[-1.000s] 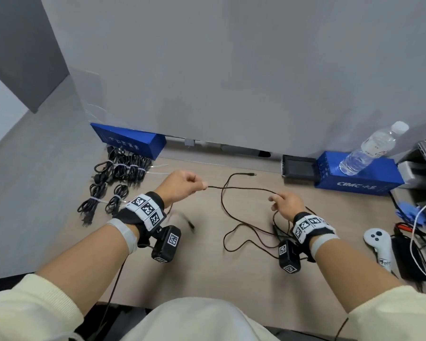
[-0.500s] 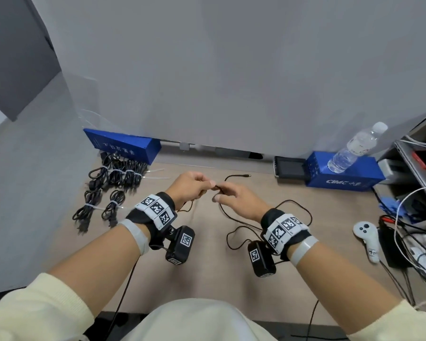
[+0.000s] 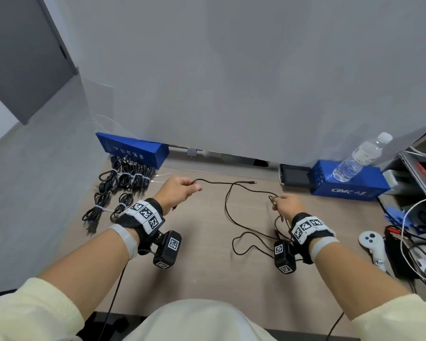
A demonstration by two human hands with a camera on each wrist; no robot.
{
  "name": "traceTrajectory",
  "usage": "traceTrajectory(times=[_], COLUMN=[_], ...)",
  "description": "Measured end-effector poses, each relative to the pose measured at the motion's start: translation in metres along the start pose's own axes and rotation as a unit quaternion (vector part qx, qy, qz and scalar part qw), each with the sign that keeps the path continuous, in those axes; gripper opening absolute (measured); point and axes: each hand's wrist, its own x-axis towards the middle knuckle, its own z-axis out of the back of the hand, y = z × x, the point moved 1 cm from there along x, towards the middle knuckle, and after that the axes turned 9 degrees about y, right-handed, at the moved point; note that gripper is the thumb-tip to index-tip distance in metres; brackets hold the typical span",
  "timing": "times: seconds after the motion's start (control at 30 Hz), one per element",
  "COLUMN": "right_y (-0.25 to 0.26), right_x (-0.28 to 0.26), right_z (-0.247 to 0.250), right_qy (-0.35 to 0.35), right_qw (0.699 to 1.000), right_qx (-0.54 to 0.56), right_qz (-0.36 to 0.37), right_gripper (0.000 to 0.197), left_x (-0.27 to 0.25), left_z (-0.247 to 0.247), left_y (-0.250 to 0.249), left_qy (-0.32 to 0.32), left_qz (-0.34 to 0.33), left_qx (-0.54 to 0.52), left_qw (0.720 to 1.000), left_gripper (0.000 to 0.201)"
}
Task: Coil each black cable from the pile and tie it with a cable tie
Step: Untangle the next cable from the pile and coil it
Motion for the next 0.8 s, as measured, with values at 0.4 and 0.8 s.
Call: traceTrajectory(times=[0.4, 0.8], right_y=[0.091, 0.11], right_x=[-0.05, -0.087], right_z=[-0.051, -0.062], right_qy=[0.138, 0.261], right_qw=[0.939, 0.898], right_qx=[-0.06, 0.111], right_qz=[0.309, 0.337], right_gripper=[0.041, 0.014], left_x=[-0.006, -0.007], left_z=[-0.024, -0.028], left_y=[-0.033, -0.041], left_qy=[0.078, -0.085], left_qz=[-0.074, -0.062], left_qx=[0.023, -0.07], left_qw=[0.994, 0.992], left_gripper=[0.025, 0.029])
